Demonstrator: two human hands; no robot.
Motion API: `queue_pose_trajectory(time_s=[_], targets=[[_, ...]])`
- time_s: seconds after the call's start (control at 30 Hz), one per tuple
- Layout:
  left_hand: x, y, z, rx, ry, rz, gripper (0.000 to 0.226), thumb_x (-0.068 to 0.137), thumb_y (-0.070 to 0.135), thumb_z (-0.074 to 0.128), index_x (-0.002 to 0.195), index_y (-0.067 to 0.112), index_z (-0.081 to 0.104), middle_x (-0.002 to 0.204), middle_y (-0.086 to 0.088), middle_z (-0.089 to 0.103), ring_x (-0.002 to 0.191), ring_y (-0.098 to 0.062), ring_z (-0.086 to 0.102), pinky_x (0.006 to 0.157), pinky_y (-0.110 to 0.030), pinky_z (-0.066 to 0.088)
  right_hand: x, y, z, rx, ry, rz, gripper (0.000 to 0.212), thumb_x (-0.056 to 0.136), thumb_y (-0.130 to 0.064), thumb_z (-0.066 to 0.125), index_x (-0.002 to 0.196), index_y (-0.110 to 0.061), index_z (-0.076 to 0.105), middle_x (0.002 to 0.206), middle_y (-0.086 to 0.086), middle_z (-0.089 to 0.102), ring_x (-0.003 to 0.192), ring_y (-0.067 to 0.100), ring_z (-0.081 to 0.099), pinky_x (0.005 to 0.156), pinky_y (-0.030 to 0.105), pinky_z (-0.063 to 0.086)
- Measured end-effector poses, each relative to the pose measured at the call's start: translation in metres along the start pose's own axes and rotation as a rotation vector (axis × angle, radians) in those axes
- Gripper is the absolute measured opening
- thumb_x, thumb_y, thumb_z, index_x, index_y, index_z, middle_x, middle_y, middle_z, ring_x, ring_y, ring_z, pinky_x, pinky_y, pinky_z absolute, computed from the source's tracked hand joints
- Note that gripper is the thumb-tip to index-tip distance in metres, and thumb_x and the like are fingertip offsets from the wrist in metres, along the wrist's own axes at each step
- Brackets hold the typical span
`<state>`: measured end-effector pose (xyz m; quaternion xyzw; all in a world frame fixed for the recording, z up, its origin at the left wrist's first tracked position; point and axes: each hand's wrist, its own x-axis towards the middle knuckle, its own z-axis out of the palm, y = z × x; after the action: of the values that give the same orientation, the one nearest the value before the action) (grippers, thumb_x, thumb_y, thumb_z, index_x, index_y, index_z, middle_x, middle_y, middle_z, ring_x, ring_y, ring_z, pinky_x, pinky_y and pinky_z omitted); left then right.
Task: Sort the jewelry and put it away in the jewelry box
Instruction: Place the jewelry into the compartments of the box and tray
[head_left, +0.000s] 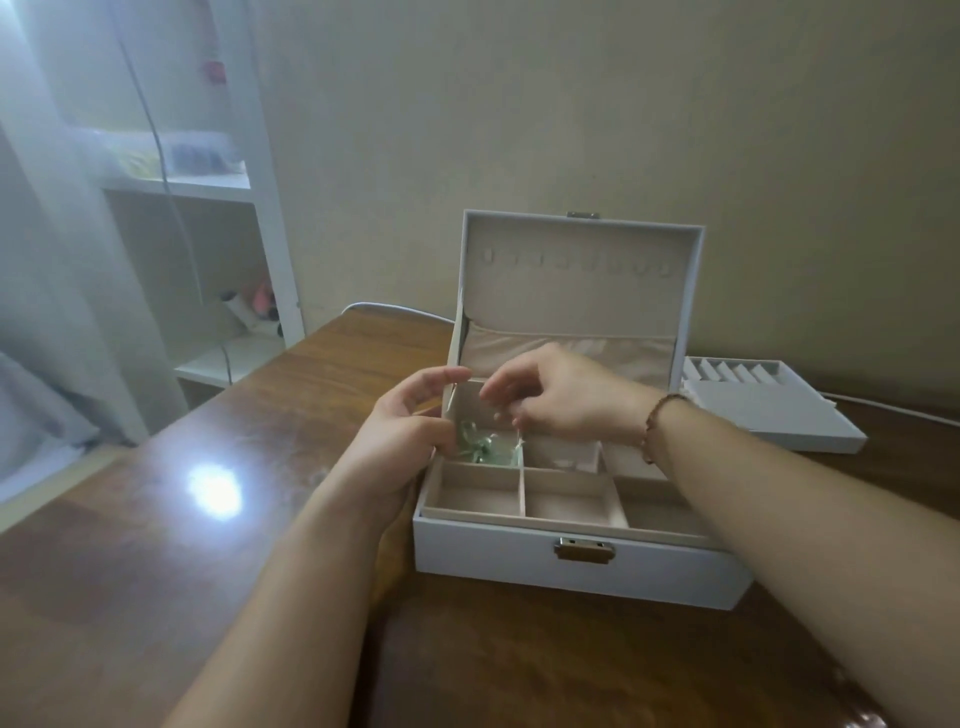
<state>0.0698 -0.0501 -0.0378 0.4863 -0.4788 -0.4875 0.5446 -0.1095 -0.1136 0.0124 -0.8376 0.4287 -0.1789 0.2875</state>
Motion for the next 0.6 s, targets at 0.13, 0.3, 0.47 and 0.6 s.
queue_pose_trajectory(time_s=[0.13,0.3,0.47,0.6], targets=[[0.0,0.001,0.004,0.023,0.015,-0.015,0.072,0.07,-0.023,0.049,0.109,0.032,0.072,0.096,0.015,0.073,0.1,-0.012,0.067,0.08,-0.037,0.061,-0.018,0.011,-0.02,-0.185,0.1,-0.018,0.02,0.082,-0.004,0.069,0.094,-0.018,0.076,0.083,-0.009,0.071,0.07,-0.004,0.061,0.064,0.009,0.045],[-0.004,0.004,0.009,0.056,0.048,0.008,0.07,0.069,-0.023,0.048,0.107,0.03,0.071,0.078,0.024,0.073,0.071,0.013,0.066,0.056,-0.013,0.052,-0.021,0.011,0.006,-0.506,-0.047,0.079,0.017,0.083,-0.032,0.07,0.093,-0.022,0.077,0.073,-0.014,0.065,0.074,0.007,0.061,0.072,0.025,0.053],[-0.005,0.003,0.011,0.066,0.076,0.025,0.068,0.071,-0.022,0.05,0.111,0.03,0.07,0.106,0.01,0.068,0.1,-0.01,0.064,0.06,-0.015,0.053,-0.015,0.011,0.011,-0.497,0.017,0.121,0.01,0.083,-0.022,0.065,0.077,-0.019,0.073,0.067,-0.01,0.064,0.073,0.014,0.064,0.07,0.029,0.055],[-0.003,0.002,0.011,0.048,0.096,0.026,0.067,0.071,-0.022,0.05,0.108,0.029,0.072,0.103,0.004,0.07,0.097,-0.015,0.067,0.064,-0.023,0.058,-0.008,0.006,0.001,-0.384,0.122,0.04,0.011,0.088,-0.018,0.061,0.081,-0.015,0.07,0.073,-0.007,0.066,0.071,0.013,0.061,0.056,0.014,0.043]])
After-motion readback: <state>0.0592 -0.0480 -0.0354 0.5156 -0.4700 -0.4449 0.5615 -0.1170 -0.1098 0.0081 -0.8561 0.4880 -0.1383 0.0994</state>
